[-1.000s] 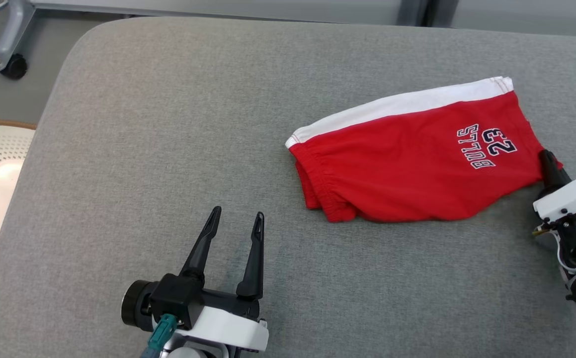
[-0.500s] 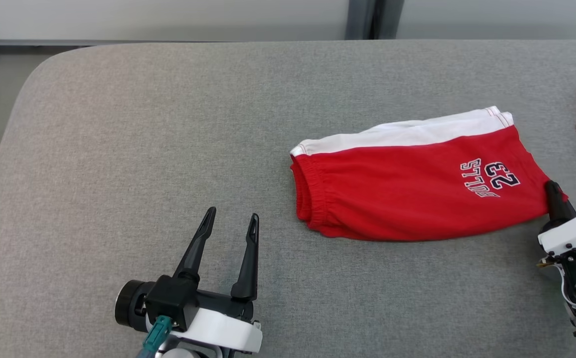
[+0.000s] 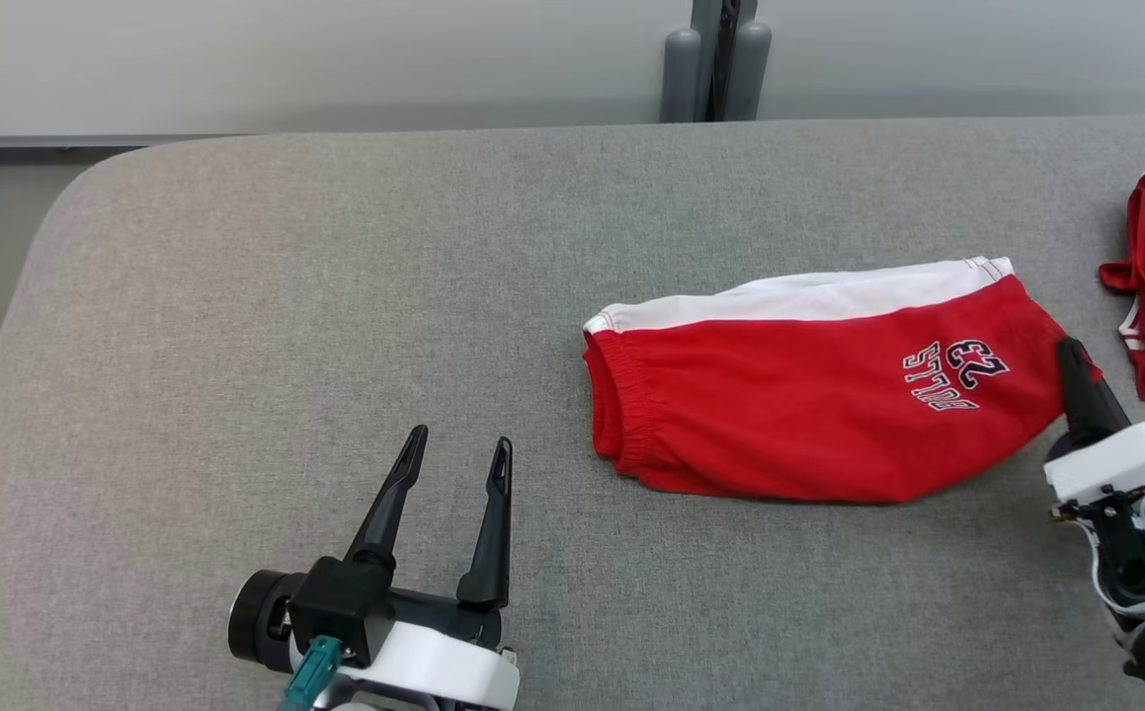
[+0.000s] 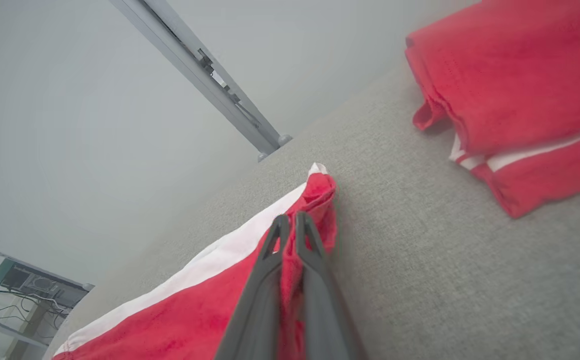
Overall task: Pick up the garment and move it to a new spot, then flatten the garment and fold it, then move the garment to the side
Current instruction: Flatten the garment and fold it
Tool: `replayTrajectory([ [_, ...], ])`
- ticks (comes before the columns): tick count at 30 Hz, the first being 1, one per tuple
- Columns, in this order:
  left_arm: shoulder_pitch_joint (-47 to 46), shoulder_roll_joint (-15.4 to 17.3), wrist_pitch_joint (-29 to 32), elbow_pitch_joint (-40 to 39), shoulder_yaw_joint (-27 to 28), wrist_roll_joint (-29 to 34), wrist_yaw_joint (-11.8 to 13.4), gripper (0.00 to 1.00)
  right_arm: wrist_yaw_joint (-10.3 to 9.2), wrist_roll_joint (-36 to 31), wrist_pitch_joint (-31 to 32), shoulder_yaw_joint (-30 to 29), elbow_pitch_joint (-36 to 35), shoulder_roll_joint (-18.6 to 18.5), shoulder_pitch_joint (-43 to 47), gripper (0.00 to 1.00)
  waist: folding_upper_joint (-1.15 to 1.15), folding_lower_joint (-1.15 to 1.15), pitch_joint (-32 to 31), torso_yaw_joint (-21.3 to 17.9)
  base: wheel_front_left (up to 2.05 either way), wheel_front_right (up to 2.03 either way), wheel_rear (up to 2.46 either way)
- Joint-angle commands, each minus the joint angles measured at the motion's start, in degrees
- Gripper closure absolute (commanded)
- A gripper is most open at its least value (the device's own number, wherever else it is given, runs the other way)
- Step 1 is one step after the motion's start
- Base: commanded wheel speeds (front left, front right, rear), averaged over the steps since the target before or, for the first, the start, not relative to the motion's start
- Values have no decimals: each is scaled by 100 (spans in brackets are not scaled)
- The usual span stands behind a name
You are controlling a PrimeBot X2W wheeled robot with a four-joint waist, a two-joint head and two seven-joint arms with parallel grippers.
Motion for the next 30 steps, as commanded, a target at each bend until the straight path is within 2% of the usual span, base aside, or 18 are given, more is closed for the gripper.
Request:
replayTrajectory([
  [1,39,19,-24,7,21,-43,8,0,0,-48,-58,80,-157,-6,40,100,0,0,-59,31,0,0,0],
  [17,220,18,-24,19,41,-67,-2,0,0,-654,-130,882,-1299,369,-183,100,0,0,-322,359,0,0,0],
  [30,210,18,-24,-9,9,-161,27,0,0,-867,183,1652,-1471,787,-193,100,0,0,-296,761,0,0,0],
])
